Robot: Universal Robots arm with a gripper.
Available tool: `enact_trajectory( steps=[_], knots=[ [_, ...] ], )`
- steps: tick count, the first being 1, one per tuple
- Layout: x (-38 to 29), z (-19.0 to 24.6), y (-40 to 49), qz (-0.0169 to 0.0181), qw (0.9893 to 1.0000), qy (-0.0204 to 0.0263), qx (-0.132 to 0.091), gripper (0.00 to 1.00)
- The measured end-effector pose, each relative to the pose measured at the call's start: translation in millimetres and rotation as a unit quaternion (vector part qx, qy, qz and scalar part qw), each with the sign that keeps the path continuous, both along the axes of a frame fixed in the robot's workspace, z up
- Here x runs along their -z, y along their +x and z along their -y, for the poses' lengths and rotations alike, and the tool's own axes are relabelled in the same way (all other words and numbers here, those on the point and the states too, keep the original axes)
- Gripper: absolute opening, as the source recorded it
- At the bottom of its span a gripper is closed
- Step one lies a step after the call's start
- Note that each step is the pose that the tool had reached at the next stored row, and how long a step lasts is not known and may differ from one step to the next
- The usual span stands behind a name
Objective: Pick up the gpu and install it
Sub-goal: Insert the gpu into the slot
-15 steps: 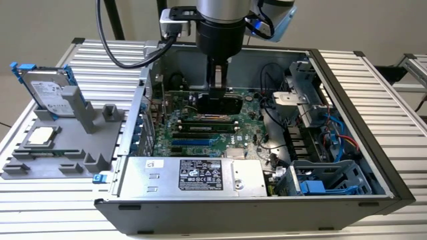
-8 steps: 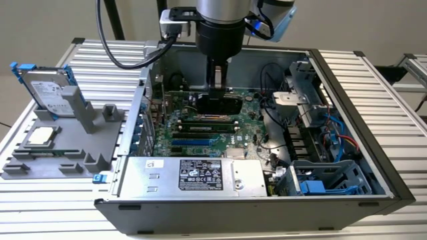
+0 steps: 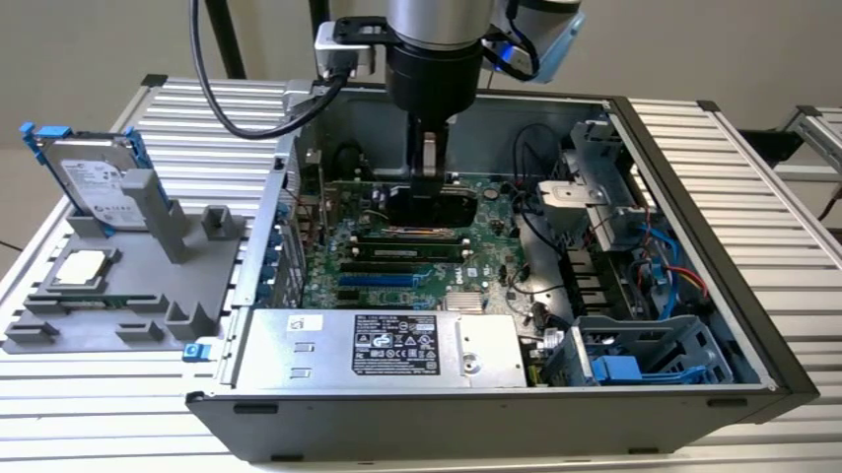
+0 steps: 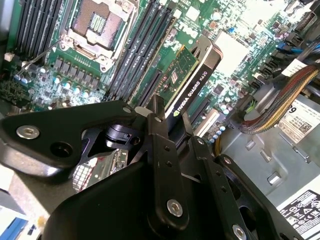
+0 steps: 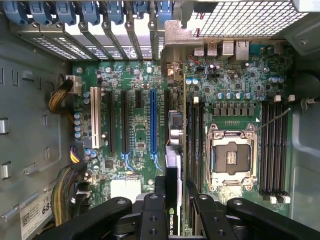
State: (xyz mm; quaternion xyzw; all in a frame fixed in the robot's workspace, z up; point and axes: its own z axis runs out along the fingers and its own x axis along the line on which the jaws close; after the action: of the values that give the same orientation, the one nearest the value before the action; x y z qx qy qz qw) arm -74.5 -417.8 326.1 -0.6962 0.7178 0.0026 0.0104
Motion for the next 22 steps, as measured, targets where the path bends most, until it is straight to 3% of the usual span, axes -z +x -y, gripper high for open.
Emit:
enact_trajectory(
  steps=[22],
  knots=[
    [5.7, 0.0, -0.7, 0.0, 1.0, 0.0, 0.0, 0.0]
  ],
)
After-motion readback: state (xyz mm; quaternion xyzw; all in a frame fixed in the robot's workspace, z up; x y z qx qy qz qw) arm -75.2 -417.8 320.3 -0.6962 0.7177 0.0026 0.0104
